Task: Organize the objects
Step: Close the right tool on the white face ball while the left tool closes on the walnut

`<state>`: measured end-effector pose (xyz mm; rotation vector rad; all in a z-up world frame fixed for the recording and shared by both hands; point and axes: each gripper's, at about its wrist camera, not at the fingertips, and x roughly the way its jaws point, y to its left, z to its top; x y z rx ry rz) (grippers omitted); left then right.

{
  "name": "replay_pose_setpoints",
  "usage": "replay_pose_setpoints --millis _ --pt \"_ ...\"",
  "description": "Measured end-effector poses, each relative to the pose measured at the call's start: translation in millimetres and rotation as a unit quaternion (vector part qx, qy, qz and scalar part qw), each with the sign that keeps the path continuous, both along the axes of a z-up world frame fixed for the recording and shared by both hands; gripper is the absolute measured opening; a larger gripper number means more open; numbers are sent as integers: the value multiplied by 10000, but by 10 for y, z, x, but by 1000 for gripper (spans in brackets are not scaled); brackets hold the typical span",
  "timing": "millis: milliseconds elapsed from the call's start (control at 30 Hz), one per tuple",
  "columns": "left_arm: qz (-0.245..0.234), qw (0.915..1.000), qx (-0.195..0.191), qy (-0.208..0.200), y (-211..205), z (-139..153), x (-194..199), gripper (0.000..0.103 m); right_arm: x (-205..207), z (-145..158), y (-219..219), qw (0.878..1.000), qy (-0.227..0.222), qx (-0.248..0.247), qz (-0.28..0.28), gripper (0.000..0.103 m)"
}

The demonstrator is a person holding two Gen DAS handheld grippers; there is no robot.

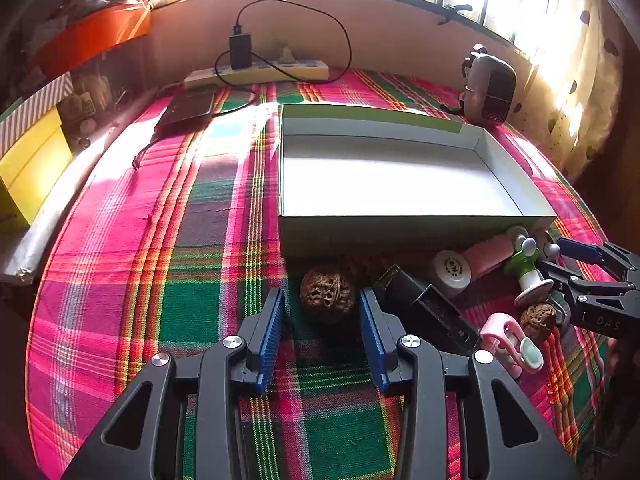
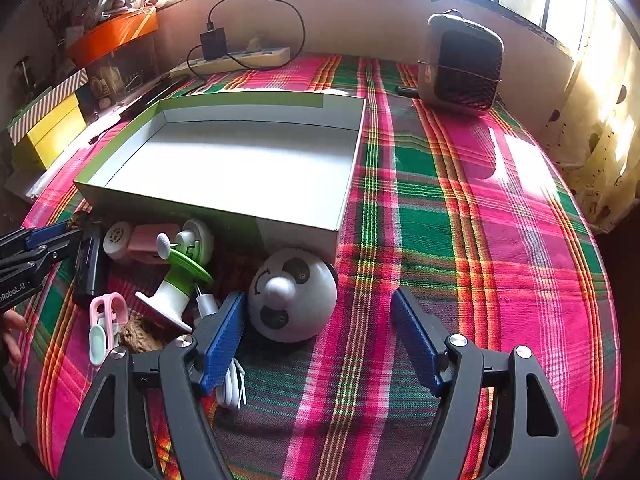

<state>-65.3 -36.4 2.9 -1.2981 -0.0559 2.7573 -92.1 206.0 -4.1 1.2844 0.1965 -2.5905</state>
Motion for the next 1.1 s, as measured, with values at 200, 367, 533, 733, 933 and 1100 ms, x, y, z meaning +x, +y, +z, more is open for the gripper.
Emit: replay_pose_setpoints --millis 200,367,533,733,933,1100 --pt "11 9999 -118 -15 7 5 -66 36 -23 1 -17 10000 11 -6 -67 73" --pt "1 10000 -52 -32 -23 12 -92 36 -20 1 -33 10000 14 -10 -92 73" --pt "58 10000 14 -42 -50 16 -103 30 -1 6 -34 9999 34 -24 -134 67" --pt "94 9999 40 -40 -79 15 -103 27 18 17 -46 9999 68 -40 -133 54" --pt "91 9999 42 -45 -83 14 -104 27 27 24 -51 9998 83 -64 -148 48" --pt "85 9999 40 -44 -85 13 -104 27 29 24 -46 9998 83 -74 -151 48"
